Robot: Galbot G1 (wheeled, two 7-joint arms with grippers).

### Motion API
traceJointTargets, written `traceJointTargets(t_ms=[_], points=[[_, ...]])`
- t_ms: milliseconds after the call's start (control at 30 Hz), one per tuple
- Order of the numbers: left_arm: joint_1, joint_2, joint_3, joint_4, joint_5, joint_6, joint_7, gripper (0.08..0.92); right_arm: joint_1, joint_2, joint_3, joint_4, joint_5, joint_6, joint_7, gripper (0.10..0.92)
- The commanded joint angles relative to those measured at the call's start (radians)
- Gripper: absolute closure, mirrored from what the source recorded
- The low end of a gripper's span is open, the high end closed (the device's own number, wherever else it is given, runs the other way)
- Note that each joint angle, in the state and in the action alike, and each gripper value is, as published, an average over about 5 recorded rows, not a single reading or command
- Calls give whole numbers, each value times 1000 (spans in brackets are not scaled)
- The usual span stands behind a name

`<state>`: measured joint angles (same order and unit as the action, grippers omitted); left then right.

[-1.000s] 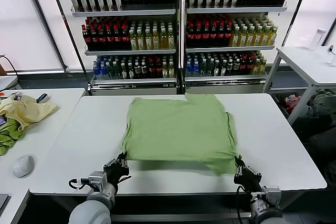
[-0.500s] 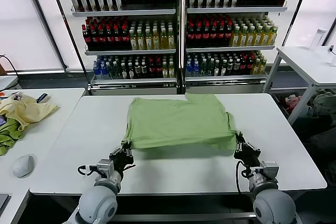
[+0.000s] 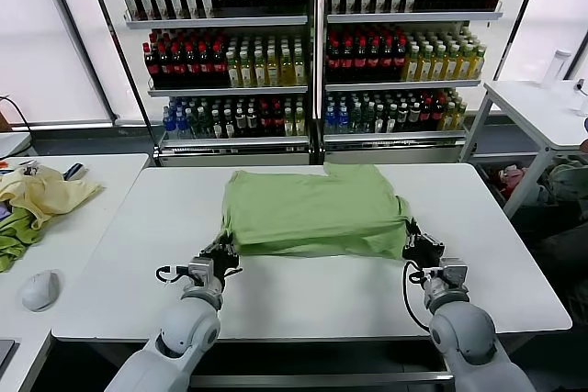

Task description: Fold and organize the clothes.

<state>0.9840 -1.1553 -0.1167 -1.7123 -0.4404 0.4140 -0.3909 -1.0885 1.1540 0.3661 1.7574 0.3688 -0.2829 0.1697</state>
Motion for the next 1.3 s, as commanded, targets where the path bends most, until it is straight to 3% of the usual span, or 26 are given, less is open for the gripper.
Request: traceJointTargets(t_ms=[33,133,233,467,933,1033,1300], points=[[-59,-16,28,112,55,-7,-7,869,40,10,-32,-67,-25,-2,-1,904],[-48,-23,29,107,73,-5,-17,859,35,12,-36,-67,-41,-25,-11,892],[-32,-21,22,88,78,-5,-24,804,14,11,-27,-57,-59,-40,-28,831],[21,1,-7,26,76,-1,-30,606,-75,1,36,22,9,-40,-63,633],[-35,7,12,111,2,29,-17,231,-33,29,10,-54,49,-171,11,246],[-35,11,19,112,-12,33,-10,252,-30,30,6,-59,62,-173,16,267],[-35,12,22,106,-55,45,4,480,-30,22,8,-60,75,-147,1,487]])
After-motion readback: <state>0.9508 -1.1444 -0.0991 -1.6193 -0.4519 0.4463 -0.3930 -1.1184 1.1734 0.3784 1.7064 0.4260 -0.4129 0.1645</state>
